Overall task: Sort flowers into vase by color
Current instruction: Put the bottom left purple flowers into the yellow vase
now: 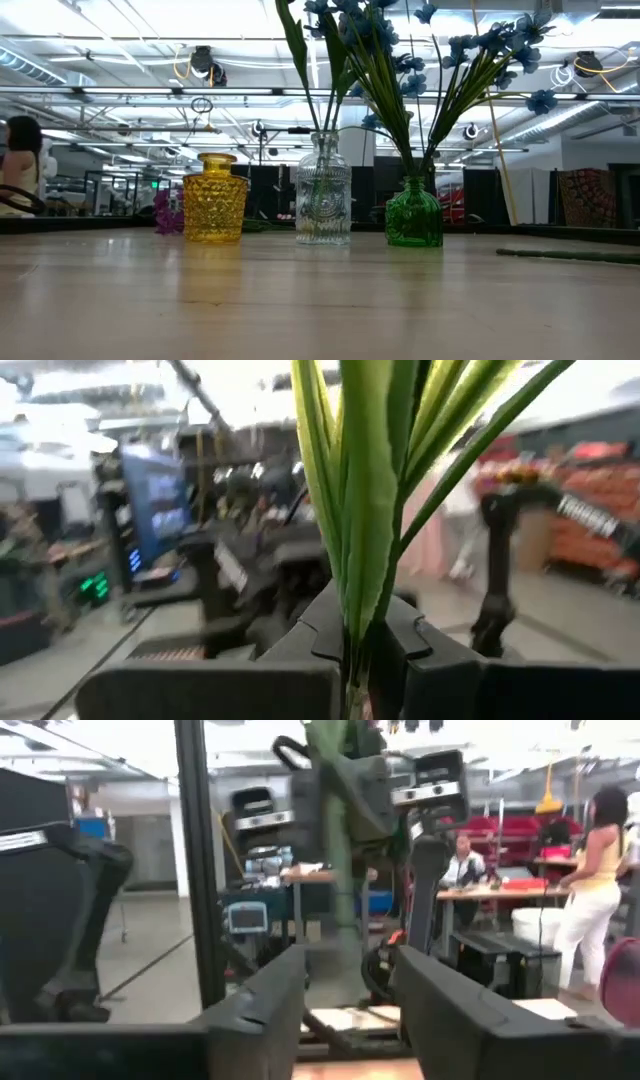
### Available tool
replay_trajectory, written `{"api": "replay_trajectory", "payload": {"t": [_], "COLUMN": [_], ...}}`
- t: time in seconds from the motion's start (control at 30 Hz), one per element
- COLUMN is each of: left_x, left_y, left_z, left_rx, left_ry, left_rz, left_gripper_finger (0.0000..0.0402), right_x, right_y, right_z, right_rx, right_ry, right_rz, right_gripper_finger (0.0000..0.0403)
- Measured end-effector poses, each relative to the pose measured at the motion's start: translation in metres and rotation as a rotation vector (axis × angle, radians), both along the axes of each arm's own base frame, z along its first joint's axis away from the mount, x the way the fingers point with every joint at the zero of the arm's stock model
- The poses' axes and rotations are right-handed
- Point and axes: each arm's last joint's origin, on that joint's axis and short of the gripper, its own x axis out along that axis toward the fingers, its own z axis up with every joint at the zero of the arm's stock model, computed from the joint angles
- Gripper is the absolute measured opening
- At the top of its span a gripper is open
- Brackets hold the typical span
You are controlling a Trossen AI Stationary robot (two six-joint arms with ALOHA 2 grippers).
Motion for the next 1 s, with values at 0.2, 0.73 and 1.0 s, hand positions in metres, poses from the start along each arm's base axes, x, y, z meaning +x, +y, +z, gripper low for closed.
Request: {"api": "replay_trajectory", "payload": {"t": [0.2, 0.73, 1.0], "left_x": [-0.028, -0.069, -0.059], "left_y": [0.022, 0.076, 0.098], "left_z": [0.001, -0.077, -0.12], "left_rx": [0.002, -0.142, -0.266], "left_ry": [0.133, 0.102, 0.182], "left_rz": [0.144, 0.382, 0.508], "left_gripper_finger": [0.0019, 0.002, 0.002], "right_x": [-0.022, -0.048, -0.047], "right_y": [0.0, 0.011, 0.008], "right_z": [0.021, 0.04, 0.04], "right_rx": [0.011, -0.033, -0.049], "right_ry": [0.025, 0.002, 0.001], "right_rz": [0.043, 0.105, 0.094], "right_gripper_finger": [0.0177, 0.0171, 0.0171]}}
